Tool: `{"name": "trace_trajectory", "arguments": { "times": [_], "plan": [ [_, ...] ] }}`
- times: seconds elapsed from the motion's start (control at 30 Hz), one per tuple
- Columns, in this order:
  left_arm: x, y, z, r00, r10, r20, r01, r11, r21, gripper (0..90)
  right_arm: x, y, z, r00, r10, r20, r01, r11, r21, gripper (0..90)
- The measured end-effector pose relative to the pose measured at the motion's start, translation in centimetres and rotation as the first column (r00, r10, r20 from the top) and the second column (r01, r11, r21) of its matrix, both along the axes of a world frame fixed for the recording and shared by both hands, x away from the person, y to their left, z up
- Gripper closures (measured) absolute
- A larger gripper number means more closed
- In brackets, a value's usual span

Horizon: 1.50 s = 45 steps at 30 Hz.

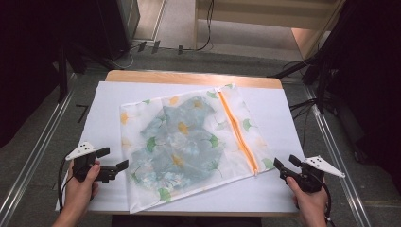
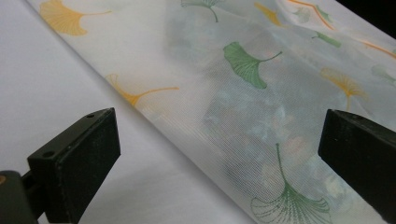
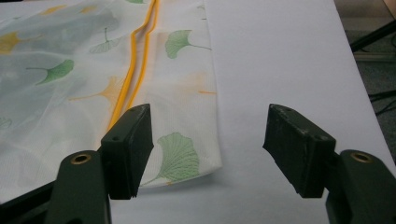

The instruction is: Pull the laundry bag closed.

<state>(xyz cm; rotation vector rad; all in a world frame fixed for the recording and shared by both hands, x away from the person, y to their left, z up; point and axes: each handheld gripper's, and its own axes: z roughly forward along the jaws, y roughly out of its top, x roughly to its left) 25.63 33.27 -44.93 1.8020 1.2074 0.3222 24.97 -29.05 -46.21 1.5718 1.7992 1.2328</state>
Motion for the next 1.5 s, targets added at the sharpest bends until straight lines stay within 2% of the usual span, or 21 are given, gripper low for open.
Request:
{"name": "trace_trajectory", "arguments": {
  "times": [0.07, 0.1, 0.13, 0.2, 0.27, 0.37, 0.47, 0.63, 0.7, 0.8, 0.87, 0.9, 0.93, 0.97, 1.0, 1.03, 1.13, 1.27, 1.37, 1.43, 1.5],
  "plan": [
    [0.1, -0.1, -0.1, 0.9999, 0.007, -0.009, -0.007, 1.0000, 0.007, 0.0, 0.4, -0.1, -0.1, 0.9993, -0.025, -0.029, 0.025, 1.000, 0.006, 32.6],
    [0.1, -0.1, -0.1, 0.9999, 0.007, -0.009, -0.007, 1.0000, 0.007, 0.0, 0.4, -0.1, -0.1, 0.9993, -0.025, -0.029, 0.025, 1.000, 0.006, 32.6],
    [0.3, -0.1, -0.2, 0.9994, 0.029, -0.020, -0.029, 0.9994, 0.020, 0.7, 0.9, 0.0, -0.4, 0.9965, -0.059, -0.060, 0.058, 0.998, -0.007, 32.0],
    [0.3, -0.2, -0.3, 0.9989, 0.040, -0.022, -0.040, 0.9989, 0.024, 4.2, 1.1, 0.0, -0.4, 0.9957, -0.063, -0.068, 0.063, 0.998, -0.009, 31.1],
    [0.3, -0.3, -0.4, 0.9983, 0.050, -0.031, -0.049, 0.9983, 0.032, 14.1, 1.6, 0.0, -0.7, 0.9942, -0.064, -0.086, 0.063, 0.998, -0.013, 29.3],
    [0.3, -0.3, -0.5, 0.9985, 0.040, -0.038, -0.039, 0.9989, 0.027, 13.5, 1.9, -0.1, -1.0, 0.9918, -0.070, -0.107, 0.070, 0.998, -0.004, 28.0],
    [0.5, -0.4, -0.7, 0.9980, 0.035, -0.052, -0.033, 0.9991, 0.026, 13.5, 2.0, -0.3, -1.0, 0.9913, -0.077, -0.107, 0.079, 0.997, 0.012, 28.1],
    [0.7, -0.8, -1.2, 0.9953, 0.033, -0.091, -0.030, 0.9989, 0.036, 13.4, 2.2, -0.5, -1.3, 0.9901, -0.068, -0.123, 0.071, 0.997, 0.021, 26.6],
    [0.9, -1.2, -1.4, 0.9917, 0.028, -0.125, -0.023, 0.9989, 0.040, 13.4, 2.6, -0.5, -1.7, 0.9879, -0.051, -0.147, 0.056, 0.998, 0.036, 25.5],
    [0.8, -1.7, -1.4, 0.9901, 0.023, -0.138, -0.018, 0.9991, 0.038, 13.7, 2.8, -0.1, -2.0, 0.9837, -0.019, -0.179, 0.029, 0.998, 0.053, 25.9],
    [0.8, -1.9, -1.5, 0.9900, 0.019, -0.140, -0.015, 0.9994, 0.031, 13.8, 2.9, 0.1, -2.1, 0.9834, -0.005, -0.182, 0.014, 0.999, 0.050, 28.9],
    [0.6, -2.4, -1.4, 0.9892, -0.013, -0.146, 0.018, 0.9993, 0.034, 14.4, 2.9, 0.5, -2.1, 0.9820, 0.025, -0.187, -0.015, 0.999, 0.051, 36.8],
    [0.6, -2.4, -1.4, 0.9892, -0.013, -0.146, 0.018, 0.9993, 0.034, 14.6, 2.9, 0.7, -2.1, 0.9805, 0.041, -0.192, -0.031, 0.998, 0.057, 40.4],
    [0.5, -3.1, -1.4, 0.9881, -0.040, -0.149, 0.048, 0.9976, 0.050, 14.6, 2.9, 0.9, -2.1, 0.9784, 0.052, -0.200, -0.041, 0.998, 0.057, 41.5],
    [0.5, -3.1, -1.4, 0.9881, -0.040, -0.149, 0.048, 0.9976, 0.050, 14.6, 2.9, 1.1, -2.2, 0.9769, 0.060, -0.205, -0.051, 0.997, 0.052, 42.2],
    [0.3, -3.9, -1.4, 0.9907, -0.020, -0.135, 0.035, 0.9934, 0.109, 14.6, 2.9, 1.4, -2.2, 0.9763, 0.061, -0.207, -0.055, 0.998, 0.036, 43.8],
    [0.2, -4.6, -1.4, 0.9916, 0.005, -0.130, 0.013, 0.9900, 0.141, 14.7, 2.9, 1.5, -2.2, 0.9754, 0.071, -0.209, -0.066, 0.997, 0.033, 48.6],
    [0.0, -5.4, -1.4, 0.9938, 0.019, -0.110, 0.002, 0.9809, 0.194, 19.0, 2.9, 1.6, -2.3, 0.9764, 0.067, -0.205, -0.065, 0.998, 0.013, 59.7],
    [-0.2, -5.7, -1.3, 0.9940, 0.022, -0.107, 0.000, 0.9785, 0.206, 24.9, 2.9, 1.3, -2.4, 0.9767, 0.060, -0.206, -0.057, 0.998, 0.021, 65.8],
    [-0.3, -5.8, -1.2, 0.9924, 0.013, -0.123, 0.010, 0.9831, 0.183, 34.5, 2.8, 1.1, -2.5, 0.9781, 0.057, -0.200, -0.053, 0.998, 0.025, 70.5],
    [-0.3, -5.9, -1.2, 0.9922, 0.012, -0.124, 0.011, 0.9836, 0.180, 39.9, 2.8, 1.1, -2.5, 0.9774, 0.054, -0.204, -0.051, 0.998, 0.021, 74.8]
  ]
}}
